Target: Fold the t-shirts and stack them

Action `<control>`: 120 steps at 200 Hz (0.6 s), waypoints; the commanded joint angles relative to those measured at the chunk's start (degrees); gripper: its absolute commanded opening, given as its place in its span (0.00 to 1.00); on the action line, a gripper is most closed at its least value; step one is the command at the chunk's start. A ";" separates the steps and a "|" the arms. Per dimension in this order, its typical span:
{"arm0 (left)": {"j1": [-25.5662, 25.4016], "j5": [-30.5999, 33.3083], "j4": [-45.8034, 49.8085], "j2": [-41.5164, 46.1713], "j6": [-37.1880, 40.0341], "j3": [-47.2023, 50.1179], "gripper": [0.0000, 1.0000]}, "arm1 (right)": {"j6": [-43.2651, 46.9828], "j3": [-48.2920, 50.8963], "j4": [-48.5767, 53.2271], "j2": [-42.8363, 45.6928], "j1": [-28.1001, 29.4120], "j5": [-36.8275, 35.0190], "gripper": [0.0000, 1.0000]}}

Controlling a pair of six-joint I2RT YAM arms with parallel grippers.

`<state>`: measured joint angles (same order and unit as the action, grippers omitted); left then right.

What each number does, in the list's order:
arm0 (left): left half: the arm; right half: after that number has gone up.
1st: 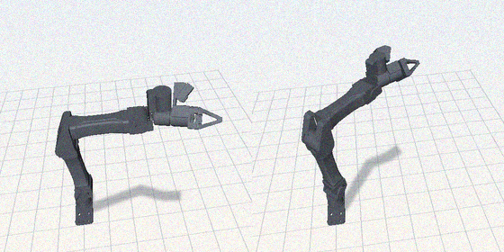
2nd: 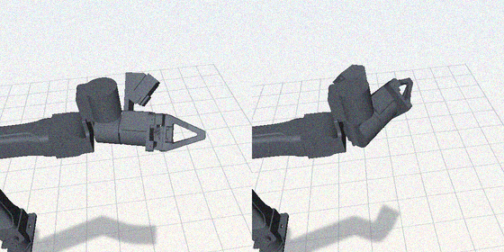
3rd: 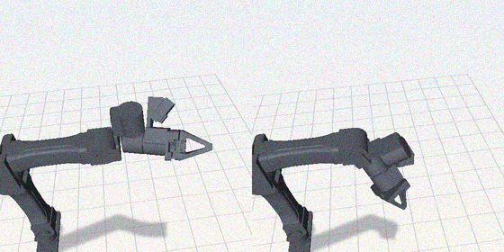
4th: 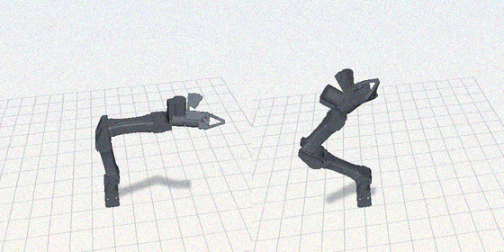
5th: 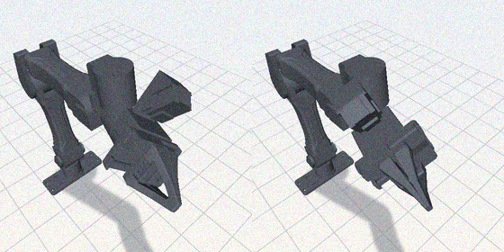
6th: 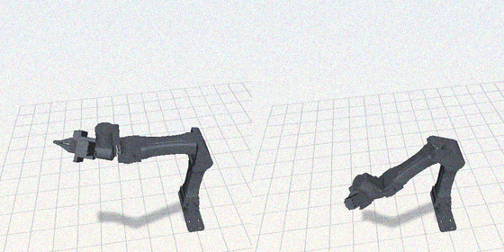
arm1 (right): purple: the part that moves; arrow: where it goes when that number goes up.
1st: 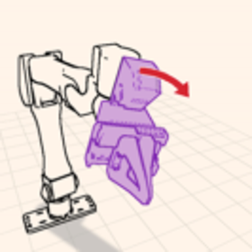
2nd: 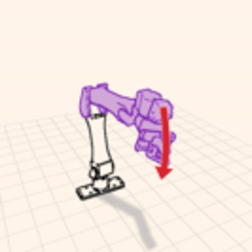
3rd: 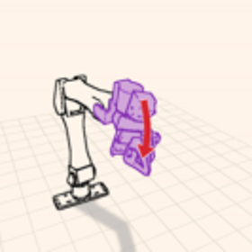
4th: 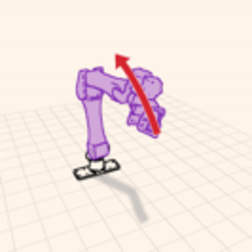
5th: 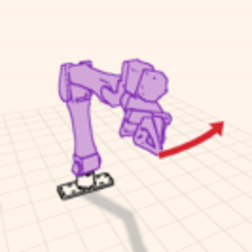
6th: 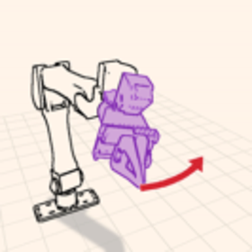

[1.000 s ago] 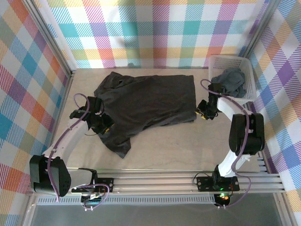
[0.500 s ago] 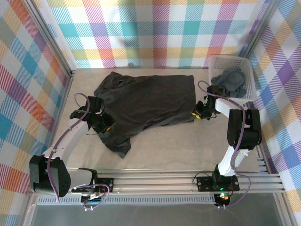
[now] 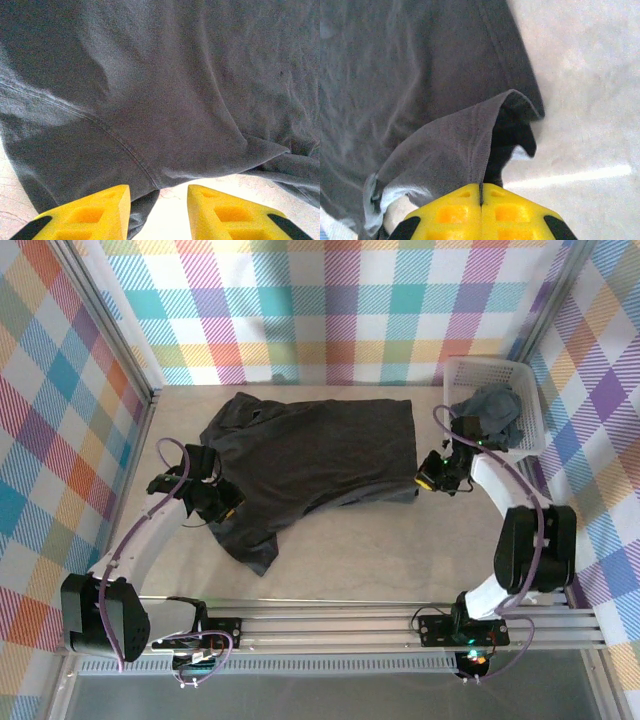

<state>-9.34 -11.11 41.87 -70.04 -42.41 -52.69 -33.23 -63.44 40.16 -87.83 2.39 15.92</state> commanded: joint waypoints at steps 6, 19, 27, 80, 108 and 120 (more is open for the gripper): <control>-0.37 -0.48 1.55 0.38 0.83 -0.49 0.36 | -0.06 1.29 14.29 2.70 1.57 2.89 0.00; -0.41 -0.62 1.46 0.02 0.92 -0.48 0.36 | 0.15 2.01 18.60 3.38 2.54 3.46 0.00; -0.42 -0.74 1.38 -0.16 0.94 -0.46 0.36 | 0.44 2.87 20.78 3.99 2.98 4.16 0.00; -0.42 -1.10 1.12 -0.10 0.98 0.21 0.35 | 0.43 10.40 26.82 9.60 4.64 3.68 0.00; -0.41 -1.34 0.41 -0.36 0.81 0.81 0.35 | 0.88 11.80 19.58 5.57 4.64 -0.23 0.00; -0.41 -1.45 0.16 -0.79 0.84 0.72 0.35 | 1.40 10.00 15.58 2.01 4.46 -2.69 0.00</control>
<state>-9.34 -11.53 41.80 -70.13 -42.37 -52.66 -33.12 -51.81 61.87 -80.73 6.79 17.58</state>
